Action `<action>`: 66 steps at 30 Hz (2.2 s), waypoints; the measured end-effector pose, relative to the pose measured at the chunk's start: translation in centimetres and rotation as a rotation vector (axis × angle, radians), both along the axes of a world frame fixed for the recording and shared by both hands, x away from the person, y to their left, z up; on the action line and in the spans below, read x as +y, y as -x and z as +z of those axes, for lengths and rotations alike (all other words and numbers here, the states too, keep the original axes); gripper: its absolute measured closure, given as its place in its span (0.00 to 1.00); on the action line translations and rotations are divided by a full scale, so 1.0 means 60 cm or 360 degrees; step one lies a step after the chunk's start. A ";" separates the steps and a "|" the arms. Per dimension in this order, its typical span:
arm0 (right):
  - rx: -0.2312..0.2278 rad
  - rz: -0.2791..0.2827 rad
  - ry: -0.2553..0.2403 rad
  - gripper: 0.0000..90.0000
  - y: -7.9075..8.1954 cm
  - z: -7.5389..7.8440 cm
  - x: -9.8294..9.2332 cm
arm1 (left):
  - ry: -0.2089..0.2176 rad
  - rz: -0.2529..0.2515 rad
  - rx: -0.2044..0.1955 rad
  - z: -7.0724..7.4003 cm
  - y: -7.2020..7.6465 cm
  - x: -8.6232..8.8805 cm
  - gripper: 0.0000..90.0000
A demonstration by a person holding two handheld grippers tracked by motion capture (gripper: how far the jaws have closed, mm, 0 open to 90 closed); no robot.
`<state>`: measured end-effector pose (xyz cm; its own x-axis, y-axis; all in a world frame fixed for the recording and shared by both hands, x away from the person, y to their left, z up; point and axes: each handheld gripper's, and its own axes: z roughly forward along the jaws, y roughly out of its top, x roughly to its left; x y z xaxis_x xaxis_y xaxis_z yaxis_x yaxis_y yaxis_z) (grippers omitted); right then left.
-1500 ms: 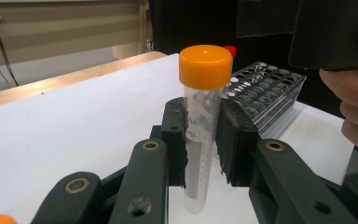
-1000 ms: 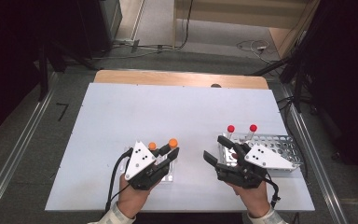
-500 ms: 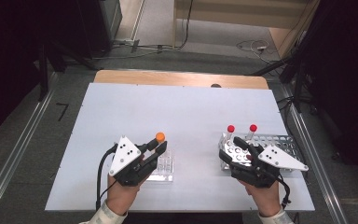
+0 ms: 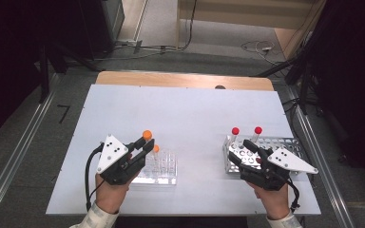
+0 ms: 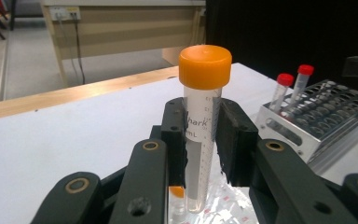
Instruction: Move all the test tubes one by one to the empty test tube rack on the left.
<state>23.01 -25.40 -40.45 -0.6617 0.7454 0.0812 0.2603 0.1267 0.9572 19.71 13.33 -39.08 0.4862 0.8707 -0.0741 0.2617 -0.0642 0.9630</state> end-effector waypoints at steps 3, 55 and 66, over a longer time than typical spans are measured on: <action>0.0004 -0.0007 0.0002 0.34 -0.001 0.000 -0.002 | -0.0016 0.0044 0.0012 -0.007 -0.006 0.009 0.83; 0.0018 -0.0011 0.0002 0.35 -0.002 -0.003 -0.002 | -0.0064 0.0106 0.0120 -0.075 -0.024 0.004 0.70; 0.0023 -0.0054 0.0019 0.35 -0.010 -0.007 -0.011 | -0.0032 0.0138 0.0124 -0.072 -0.023 0.003 0.46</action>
<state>23.64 -26.05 -40.87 -0.6347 0.7684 0.0817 0.2784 0.1287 0.9518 21.12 13.52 -43.40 0.4024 0.9109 -0.0907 0.3409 -0.0572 0.9384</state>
